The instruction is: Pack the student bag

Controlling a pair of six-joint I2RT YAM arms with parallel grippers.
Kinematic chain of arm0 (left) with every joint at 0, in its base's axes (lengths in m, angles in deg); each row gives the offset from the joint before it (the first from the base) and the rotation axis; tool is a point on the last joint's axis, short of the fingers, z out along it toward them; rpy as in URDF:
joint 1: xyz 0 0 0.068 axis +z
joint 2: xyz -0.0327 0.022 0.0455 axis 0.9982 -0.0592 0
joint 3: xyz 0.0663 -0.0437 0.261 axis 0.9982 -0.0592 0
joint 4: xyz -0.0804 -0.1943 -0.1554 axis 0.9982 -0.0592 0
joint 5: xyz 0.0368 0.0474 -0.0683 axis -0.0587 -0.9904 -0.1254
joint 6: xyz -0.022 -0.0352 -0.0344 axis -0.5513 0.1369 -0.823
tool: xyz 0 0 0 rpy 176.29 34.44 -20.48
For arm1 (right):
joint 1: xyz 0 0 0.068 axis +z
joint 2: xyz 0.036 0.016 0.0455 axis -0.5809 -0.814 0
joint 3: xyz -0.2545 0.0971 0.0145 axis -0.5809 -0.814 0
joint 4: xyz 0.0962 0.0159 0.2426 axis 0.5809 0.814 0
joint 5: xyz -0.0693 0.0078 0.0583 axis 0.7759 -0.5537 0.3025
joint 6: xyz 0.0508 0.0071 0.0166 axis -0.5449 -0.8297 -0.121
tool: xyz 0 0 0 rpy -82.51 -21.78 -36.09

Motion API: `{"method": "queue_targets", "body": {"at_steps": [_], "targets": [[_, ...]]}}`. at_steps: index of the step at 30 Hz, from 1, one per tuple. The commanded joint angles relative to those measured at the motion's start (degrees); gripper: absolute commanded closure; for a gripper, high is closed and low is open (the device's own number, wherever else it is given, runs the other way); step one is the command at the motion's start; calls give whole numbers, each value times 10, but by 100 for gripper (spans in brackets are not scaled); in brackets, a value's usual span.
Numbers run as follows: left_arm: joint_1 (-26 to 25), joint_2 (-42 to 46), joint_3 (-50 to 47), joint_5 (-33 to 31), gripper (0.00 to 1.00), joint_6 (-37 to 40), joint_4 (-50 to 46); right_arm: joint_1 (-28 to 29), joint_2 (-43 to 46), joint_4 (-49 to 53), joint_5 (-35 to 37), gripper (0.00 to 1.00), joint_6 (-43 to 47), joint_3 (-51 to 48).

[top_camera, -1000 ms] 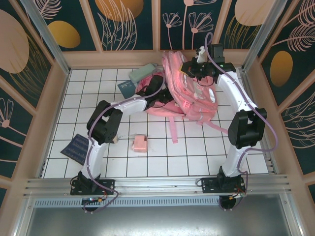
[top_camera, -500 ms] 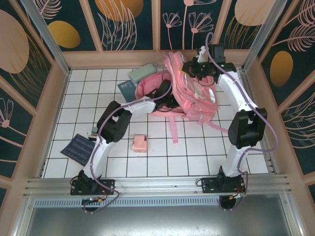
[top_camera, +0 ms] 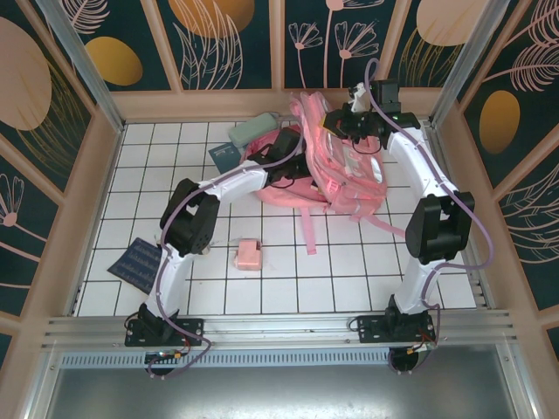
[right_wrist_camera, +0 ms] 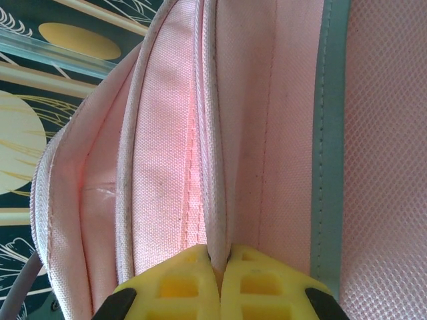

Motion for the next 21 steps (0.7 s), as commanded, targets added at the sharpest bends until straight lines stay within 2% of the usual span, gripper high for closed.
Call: {"method": "queue_targets", "body": {"at_steps": [1,6,15,21], "targets": [[11,37,-22,-18,45,12,-13,-5,40,-30,19,100,41,-11],[45,106,-88,-20,44,-1,4,3,47,-39,46,100,58,-55],[116,279,-229,-57,44,-5,-17,41,34,-55,116,100,97,-103],[186,407,-351,-154,47,-63,-93,63,28,-96,128,100,90,-134]]}}
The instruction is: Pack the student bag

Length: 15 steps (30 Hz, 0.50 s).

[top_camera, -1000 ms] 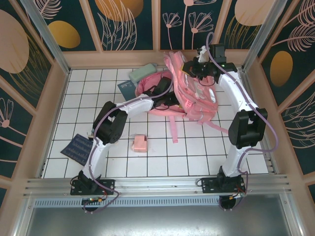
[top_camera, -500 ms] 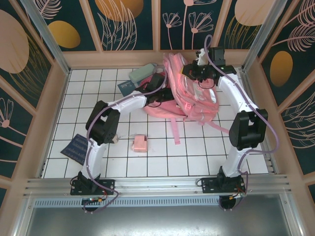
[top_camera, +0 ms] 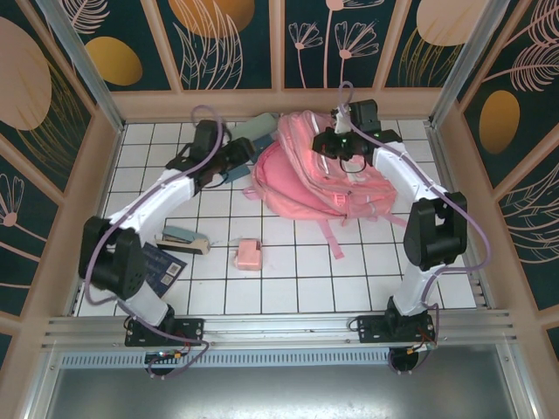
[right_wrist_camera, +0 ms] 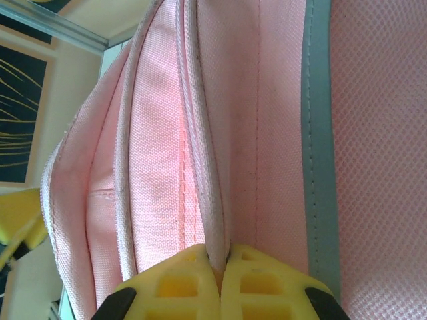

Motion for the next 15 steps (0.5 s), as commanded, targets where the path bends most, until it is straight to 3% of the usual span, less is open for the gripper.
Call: {"method": "queue_targets", "body": {"at_steps": [1,11,15], "targets": [[40,59,-67,-77,48,-45,-77,6,0,-50,29,100,12,-15],[173,180,-209,-194,62,-127,-250,21,-10,-73,32,100,7,-30],[229,203,-265,-211,65,-129,-262,21,-5,-83,33,87,1,-46]]}}
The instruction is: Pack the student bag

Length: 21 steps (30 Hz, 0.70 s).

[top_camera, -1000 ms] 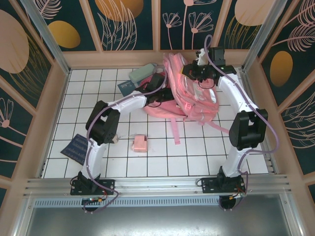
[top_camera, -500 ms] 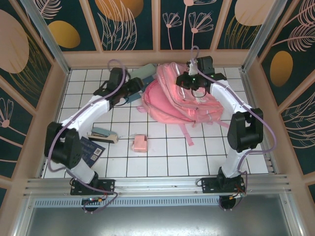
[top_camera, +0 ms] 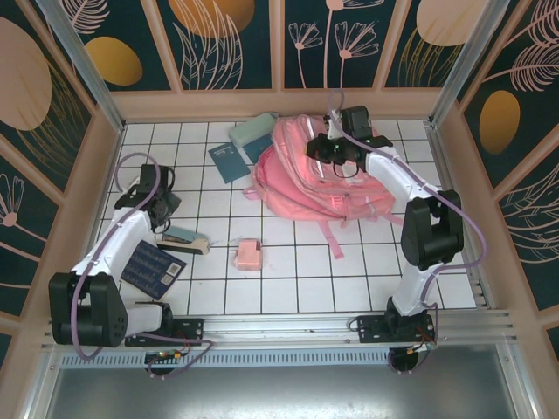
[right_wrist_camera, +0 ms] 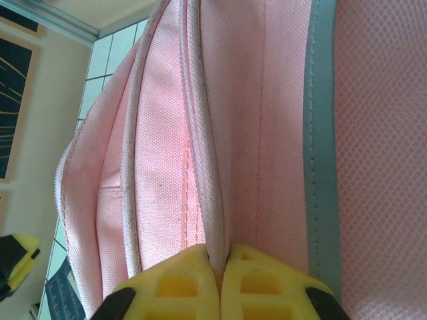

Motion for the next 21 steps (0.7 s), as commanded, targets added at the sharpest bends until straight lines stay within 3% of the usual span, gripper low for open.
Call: {"method": "queue_targets", "body": {"at_steps": [1,3,5,7,17,21], "targets": [[43,22,-41,-36,65,-18,-49,-1,3,-39,11,85,0,-15],[73,27,-63,-31,67,-18,-37,0,7,-43,9,78,-3,-19],[100,22,-87,-14,70,-19,-23,4,11,-41,11,65,-3,-17],[115,10,-108,3,72,-25,-7,7,14,-39,13,60,-2,-13],[147,-78,-156,47,87,-26,132,28,26,-28,31,27,-2,4],[147,-110,-145,58,89,3,202,38,24,-26,40,1,-5,11]]}}
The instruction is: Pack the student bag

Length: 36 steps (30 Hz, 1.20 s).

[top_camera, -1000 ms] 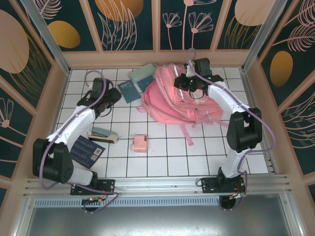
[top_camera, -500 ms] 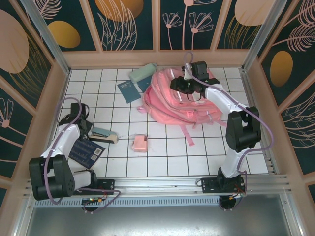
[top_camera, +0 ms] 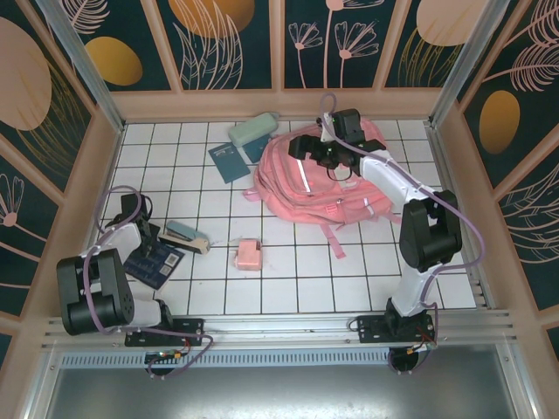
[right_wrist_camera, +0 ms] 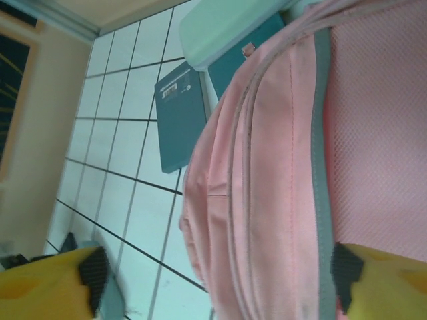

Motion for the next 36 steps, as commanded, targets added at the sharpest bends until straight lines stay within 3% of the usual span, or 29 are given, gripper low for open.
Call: {"method": "queue_targets", "body": {"at_steps": [1,11,18,21,24,30,36], "targets": [[4,-52,-3,46,90,33,86,10,17,2,12,1,5,28],[-6,-174,114,173,95,29,191,37,-15,17,25,1,-2,75],[-80,-225,165,181,95,-34,233,61,-43,19,30,1,-11,103],[-85,-245,194,207,95,-48,229,77,-59,18,28,1,-16,121],[-86,-238,238,198,93,-13,179,94,-83,14,25,1,-24,140],[-62,-189,293,161,72,109,75,140,-137,1,26,1,-43,183],[42,-186,256,159,51,188,51,173,-180,1,9,1,-52,224]]}}
